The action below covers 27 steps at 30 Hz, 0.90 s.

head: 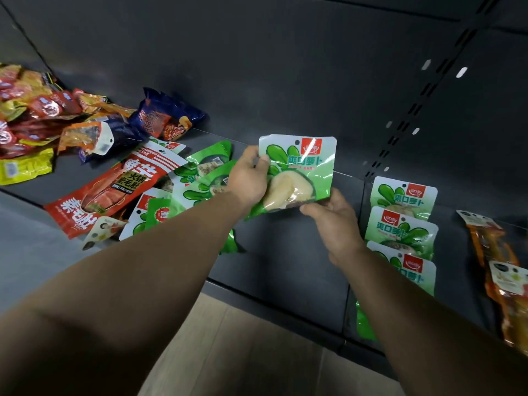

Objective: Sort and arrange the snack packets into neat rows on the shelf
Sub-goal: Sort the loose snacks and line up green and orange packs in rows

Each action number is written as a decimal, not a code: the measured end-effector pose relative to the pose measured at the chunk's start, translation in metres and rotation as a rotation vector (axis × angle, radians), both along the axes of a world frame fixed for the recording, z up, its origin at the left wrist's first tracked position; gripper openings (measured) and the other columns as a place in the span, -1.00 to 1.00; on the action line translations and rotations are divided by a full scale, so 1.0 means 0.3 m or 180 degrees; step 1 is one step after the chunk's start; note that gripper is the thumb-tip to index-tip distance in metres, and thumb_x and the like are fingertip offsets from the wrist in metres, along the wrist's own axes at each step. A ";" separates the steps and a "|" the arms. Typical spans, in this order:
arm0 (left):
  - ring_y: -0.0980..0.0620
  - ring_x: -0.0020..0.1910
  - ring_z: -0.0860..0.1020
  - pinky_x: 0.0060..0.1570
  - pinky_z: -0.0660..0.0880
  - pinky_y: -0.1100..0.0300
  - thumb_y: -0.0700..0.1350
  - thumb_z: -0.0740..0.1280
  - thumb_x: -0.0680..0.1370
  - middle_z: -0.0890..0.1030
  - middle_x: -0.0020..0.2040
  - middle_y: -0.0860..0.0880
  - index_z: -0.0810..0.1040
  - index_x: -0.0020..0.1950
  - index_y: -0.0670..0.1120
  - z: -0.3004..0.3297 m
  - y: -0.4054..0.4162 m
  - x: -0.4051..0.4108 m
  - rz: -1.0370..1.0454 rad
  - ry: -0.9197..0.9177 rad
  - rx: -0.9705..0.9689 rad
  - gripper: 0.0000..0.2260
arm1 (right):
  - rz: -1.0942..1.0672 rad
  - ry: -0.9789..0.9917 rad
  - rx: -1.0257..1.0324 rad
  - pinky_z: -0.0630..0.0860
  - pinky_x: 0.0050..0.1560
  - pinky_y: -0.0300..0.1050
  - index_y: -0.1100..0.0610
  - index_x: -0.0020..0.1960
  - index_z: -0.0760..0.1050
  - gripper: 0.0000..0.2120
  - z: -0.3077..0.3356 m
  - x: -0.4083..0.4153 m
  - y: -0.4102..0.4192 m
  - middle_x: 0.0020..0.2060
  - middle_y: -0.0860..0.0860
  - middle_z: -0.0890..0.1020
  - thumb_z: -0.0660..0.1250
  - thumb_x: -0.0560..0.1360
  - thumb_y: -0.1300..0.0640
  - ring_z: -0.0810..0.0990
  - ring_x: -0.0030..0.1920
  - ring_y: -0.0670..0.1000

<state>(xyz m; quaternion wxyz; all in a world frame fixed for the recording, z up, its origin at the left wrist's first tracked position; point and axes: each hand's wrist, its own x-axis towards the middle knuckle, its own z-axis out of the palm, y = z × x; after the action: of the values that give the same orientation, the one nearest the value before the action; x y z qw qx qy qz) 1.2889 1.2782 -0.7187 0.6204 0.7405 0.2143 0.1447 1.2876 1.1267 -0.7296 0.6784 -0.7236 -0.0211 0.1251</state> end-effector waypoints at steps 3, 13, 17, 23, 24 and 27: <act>0.22 -0.34 0.39 -0.25 0.33 0.29 -0.15 0.14 0.65 0.43 -0.34 0.14 0.41 -0.06 -0.03 -0.003 -0.013 -0.014 -0.0007 0.0094 0.0200 -0.88 | 0.0161 -0.0065 -0.0010 0.49 -0.07 -0.34 -0.01 0.01 0.53 -0.68 0.015 -0.009 -0.003 -0.12 -0.10 0.65 0.38 0.40 0.36 0.58 -0.11 -0.15; 0.14 -0.29 0.44 -0.26 0.43 0.39 -0.11 0.25 0.61 0.52 -0.26 0.07 0.49 -0.11 -0.01 -0.022 -0.054 -0.010 0.0283 0.0162 -0.0844 -0.89 | -0.0132 -0.0067 -0.0438 0.47 -0.22 -0.36 -0.04 -0.05 0.51 -0.91 -0.010 -0.014 -0.034 -0.23 -0.19 0.58 0.39 0.49 0.11 0.54 -0.23 -0.23; -0.04 -0.08 0.59 -0.02 0.57 0.10 -0.24 0.32 0.56 0.64 0.02 -0.08 0.53 0.02 0.05 -0.053 -0.074 -0.025 -0.0197 0.0350 -0.1476 -0.83 | -0.0418 0.0084 -0.0548 0.49 -0.13 -0.20 0.00 -0.03 0.50 -0.91 -0.031 0.000 -0.034 -0.17 -0.07 0.61 0.38 0.50 0.12 0.57 -0.14 -0.07; 0.03 -0.21 0.60 -0.19 0.60 0.20 -0.39 0.36 0.46 0.62 -0.13 0.02 0.33 0.37 0.13 -0.108 -0.081 -0.036 -0.0711 0.0623 -0.0671 -0.39 | -0.0686 0.0342 -0.0677 0.44 -0.19 -0.22 0.10 0.04 0.56 -0.88 -0.072 0.029 -0.032 -0.15 0.00 0.58 0.37 0.50 0.14 0.55 -0.15 -0.03; 0.02 -0.16 0.61 -0.06 0.60 0.14 -0.36 0.38 0.45 0.63 -0.11 0.03 0.29 0.43 0.12 -0.123 -0.082 -0.031 -0.0734 0.0644 -0.0407 -0.34 | -0.0717 0.0393 -0.0689 0.42 -0.21 -0.23 0.12 0.06 0.56 -0.86 -0.080 0.034 -0.031 -0.14 0.00 0.58 0.37 0.51 0.14 0.54 -0.15 -0.03; 0.00 0.06 0.58 0.18 0.46 0.17 -0.21 0.43 0.46 0.60 0.02 0.03 0.12 0.53 0.12 -0.144 -0.093 -0.017 -0.0743 0.0742 0.0267 -0.25 | -0.0815 0.0515 -0.0828 0.38 -0.16 -0.23 0.18 0.12 0.56 -0.79 -0.099 0.058 -0.023 -0.08 0.04 0.58 0.34 0.52 0.14 0.52 -0.10 -0.03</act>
<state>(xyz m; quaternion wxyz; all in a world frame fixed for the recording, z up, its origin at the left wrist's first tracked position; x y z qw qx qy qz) 1.2839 1.2504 -0.7620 0.5724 0.7974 0.1912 -0.0063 1.3050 1.1197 -0.7593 0.5891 -0.7896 0.1420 0.0972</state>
